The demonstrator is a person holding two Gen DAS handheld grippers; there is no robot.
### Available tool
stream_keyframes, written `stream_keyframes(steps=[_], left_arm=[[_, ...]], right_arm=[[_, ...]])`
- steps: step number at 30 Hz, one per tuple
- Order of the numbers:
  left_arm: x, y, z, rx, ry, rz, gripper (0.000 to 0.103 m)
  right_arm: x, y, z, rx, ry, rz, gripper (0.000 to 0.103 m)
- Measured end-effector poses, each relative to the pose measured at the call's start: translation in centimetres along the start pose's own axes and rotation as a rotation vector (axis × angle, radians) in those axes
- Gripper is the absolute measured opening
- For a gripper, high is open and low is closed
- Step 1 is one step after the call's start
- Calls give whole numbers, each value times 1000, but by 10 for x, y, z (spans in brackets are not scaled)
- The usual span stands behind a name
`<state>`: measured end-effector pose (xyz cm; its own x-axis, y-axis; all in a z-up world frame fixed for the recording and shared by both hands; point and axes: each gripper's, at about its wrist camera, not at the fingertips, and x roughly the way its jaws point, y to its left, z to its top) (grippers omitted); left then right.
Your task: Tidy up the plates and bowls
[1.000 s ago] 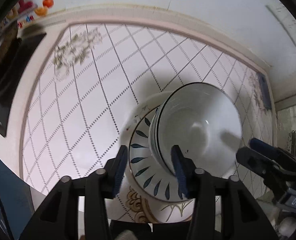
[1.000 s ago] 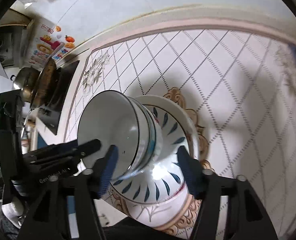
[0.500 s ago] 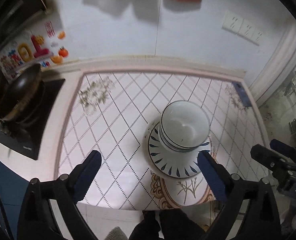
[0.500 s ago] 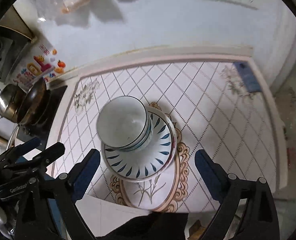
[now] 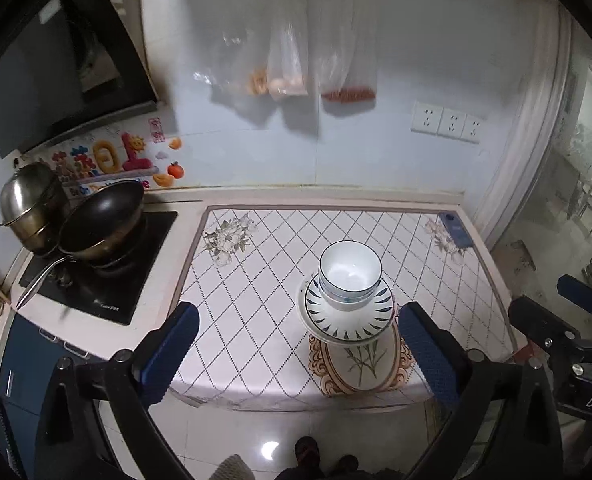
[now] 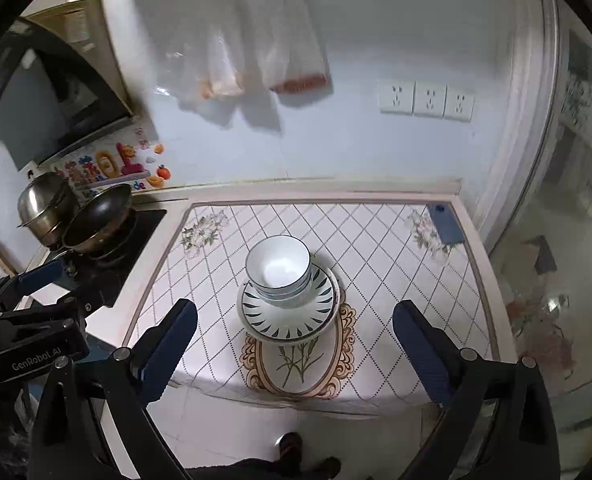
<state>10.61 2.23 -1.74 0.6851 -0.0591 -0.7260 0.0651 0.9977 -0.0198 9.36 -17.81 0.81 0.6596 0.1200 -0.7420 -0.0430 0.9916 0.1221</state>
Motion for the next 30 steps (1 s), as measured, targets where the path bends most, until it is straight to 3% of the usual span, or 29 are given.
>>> stream_keyframes(steps=[4,12,30], left_arm=[[-31,-2,-11,-6,-49,18,103],[-59,-3,-34,-44,-65,32,103],[-79,-8,-43,-47,-115,75,103]], right_arm=[[-33,5,-10,-27,-44,4,101],[-71,1,-28,-41,-80,-4,102],[-90,-12,-35,-38,-122,-23,102]])
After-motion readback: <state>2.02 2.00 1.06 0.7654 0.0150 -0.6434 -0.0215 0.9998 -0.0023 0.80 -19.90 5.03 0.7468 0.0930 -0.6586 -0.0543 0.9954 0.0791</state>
